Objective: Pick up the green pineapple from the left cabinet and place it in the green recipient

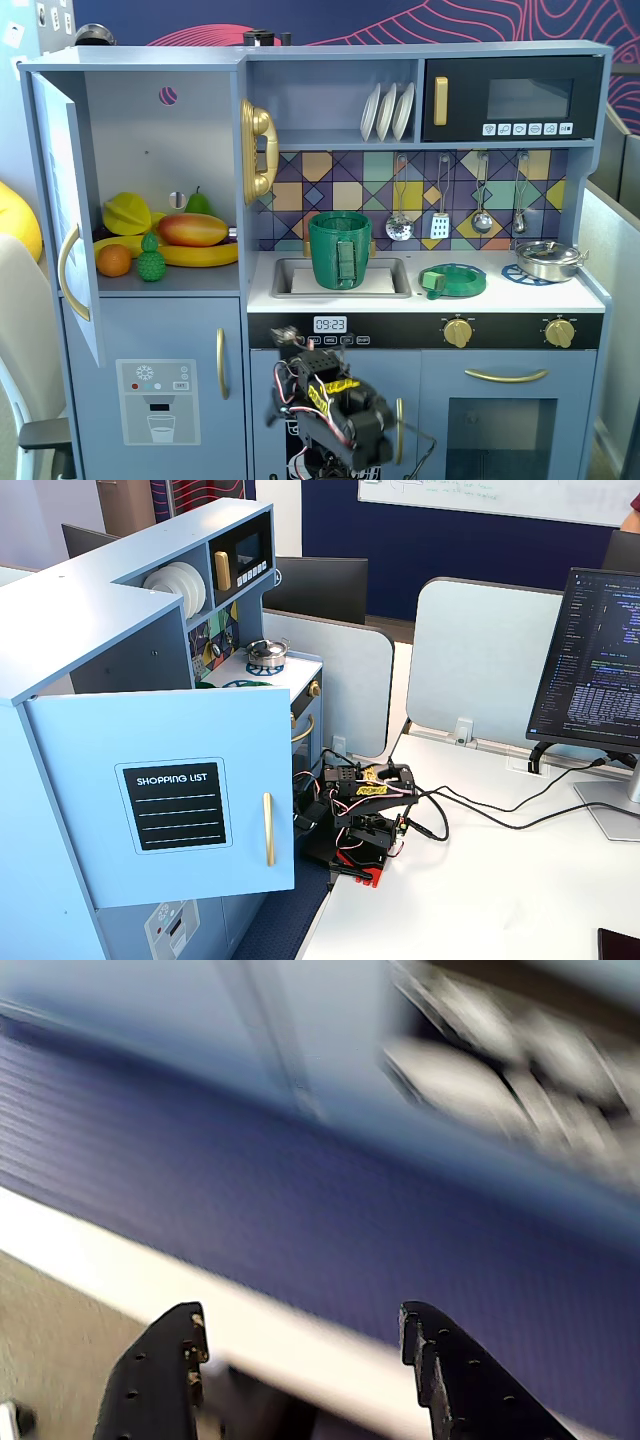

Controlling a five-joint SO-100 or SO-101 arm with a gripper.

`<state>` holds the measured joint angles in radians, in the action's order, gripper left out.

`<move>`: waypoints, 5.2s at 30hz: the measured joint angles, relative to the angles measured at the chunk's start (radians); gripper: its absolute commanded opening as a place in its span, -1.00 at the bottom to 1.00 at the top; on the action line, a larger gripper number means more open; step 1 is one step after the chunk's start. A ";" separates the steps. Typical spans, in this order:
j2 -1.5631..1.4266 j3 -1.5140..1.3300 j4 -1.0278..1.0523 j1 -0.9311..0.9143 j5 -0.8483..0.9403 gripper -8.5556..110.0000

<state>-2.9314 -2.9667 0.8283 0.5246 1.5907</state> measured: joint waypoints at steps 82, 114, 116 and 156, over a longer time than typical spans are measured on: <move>1.364 1.364 -0.934 0.212 0.051 -0.05; 1.698 1.759 -0.881 0.296 0.293 -0.86; 1.629 1.697 -0.856 0.295 0.347 -0.86; 0.284 1.147 -0.433 -0.413 0.396 -0.86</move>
<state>-2.6477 -1.8193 0.3958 0.1120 1.9865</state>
